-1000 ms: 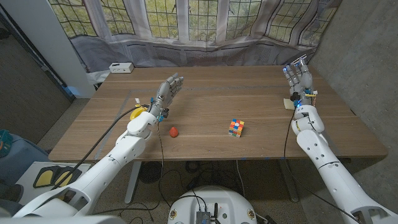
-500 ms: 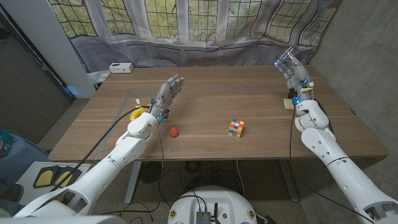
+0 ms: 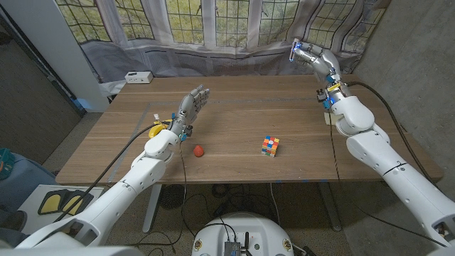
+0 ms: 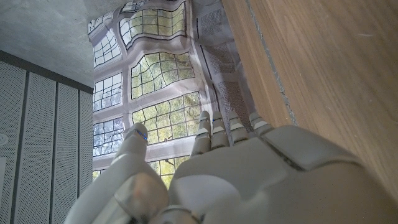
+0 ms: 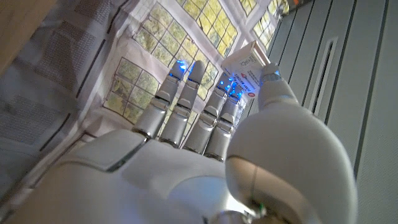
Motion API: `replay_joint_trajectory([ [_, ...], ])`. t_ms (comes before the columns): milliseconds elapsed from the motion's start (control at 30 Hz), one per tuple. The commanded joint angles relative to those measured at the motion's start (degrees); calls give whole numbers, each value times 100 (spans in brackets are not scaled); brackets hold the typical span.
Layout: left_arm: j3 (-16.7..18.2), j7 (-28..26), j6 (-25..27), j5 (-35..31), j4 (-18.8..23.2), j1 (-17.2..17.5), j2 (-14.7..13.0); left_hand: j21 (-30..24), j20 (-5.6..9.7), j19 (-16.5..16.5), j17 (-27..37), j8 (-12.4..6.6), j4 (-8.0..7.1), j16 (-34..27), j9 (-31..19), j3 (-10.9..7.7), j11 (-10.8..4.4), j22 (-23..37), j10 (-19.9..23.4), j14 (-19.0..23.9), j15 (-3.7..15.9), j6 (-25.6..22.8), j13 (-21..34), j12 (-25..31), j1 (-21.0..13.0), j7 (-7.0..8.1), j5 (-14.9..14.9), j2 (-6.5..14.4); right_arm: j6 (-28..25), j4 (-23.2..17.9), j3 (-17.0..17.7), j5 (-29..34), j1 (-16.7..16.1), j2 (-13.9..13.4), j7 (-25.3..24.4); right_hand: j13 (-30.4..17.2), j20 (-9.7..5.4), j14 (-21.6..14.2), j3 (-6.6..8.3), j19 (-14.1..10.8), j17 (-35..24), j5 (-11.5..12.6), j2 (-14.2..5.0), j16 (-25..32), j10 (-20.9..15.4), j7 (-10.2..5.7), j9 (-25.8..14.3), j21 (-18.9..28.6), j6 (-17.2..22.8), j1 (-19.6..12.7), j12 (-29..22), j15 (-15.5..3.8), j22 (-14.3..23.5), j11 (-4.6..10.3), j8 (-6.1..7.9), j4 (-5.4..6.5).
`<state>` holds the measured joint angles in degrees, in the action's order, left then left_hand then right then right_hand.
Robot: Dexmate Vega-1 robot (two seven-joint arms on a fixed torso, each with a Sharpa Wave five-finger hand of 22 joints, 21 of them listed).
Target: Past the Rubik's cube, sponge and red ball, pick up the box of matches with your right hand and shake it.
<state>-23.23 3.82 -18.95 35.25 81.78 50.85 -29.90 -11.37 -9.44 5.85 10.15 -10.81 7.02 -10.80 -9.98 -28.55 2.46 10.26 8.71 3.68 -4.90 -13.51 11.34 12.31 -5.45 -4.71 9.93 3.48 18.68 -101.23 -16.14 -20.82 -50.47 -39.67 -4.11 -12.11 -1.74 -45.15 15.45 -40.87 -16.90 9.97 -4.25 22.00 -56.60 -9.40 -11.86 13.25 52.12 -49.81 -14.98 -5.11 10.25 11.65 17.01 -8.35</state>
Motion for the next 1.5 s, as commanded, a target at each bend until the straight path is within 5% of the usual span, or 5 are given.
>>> replay_joint_trajectory([
  [33, 57, -82, -79, 7, 94, 107, -42, -23, -32, 16, 13, 3, -7, 6, -33, -37, 24, 29, 26, -1, -63, -61, 7, 0, -39, 11, -9, 34, -1612, -1422, -808, 4007, 418, -866, -207, -12, -22, -62, 8, -57, 3, 28, -136, -22, -47, -128, -6, 22, 218, -209, -29, -365, 22, 35, 57, -44],
  [367, 70, -81, -105, 21, 103, 147, -46, -24, -35, 15, 13, 2, -6, 2, -33, -39, 19, 29, 28, 8, -65, -65, 7, 0, -40, 13, -9, 33, -1767, -1609, -1251, 4812, 562, -825, 76, -9, -38, -84, 9, -70, 38, 39, -122, -57, -75, -159, -2, 21, 253, -211, -29, -414, 21, 47, 58, -44],
  [1500, 74, -169, -13, 10, 329, 296, -125, -25, -48, 16, 13, 4, -5, 4, -33, -48, 27, 29, 27, 3, -62, -67, 7, -2, -41, 8, -9, 32, -2084, -1513, -1074, 4577, 352, -740, 51, -2, -36, -118, 4, -55, 41, 54, -163, -78, -124, -142, 6, 1, 319, -213, -20, -410, 18, 25, 54, -22],
])
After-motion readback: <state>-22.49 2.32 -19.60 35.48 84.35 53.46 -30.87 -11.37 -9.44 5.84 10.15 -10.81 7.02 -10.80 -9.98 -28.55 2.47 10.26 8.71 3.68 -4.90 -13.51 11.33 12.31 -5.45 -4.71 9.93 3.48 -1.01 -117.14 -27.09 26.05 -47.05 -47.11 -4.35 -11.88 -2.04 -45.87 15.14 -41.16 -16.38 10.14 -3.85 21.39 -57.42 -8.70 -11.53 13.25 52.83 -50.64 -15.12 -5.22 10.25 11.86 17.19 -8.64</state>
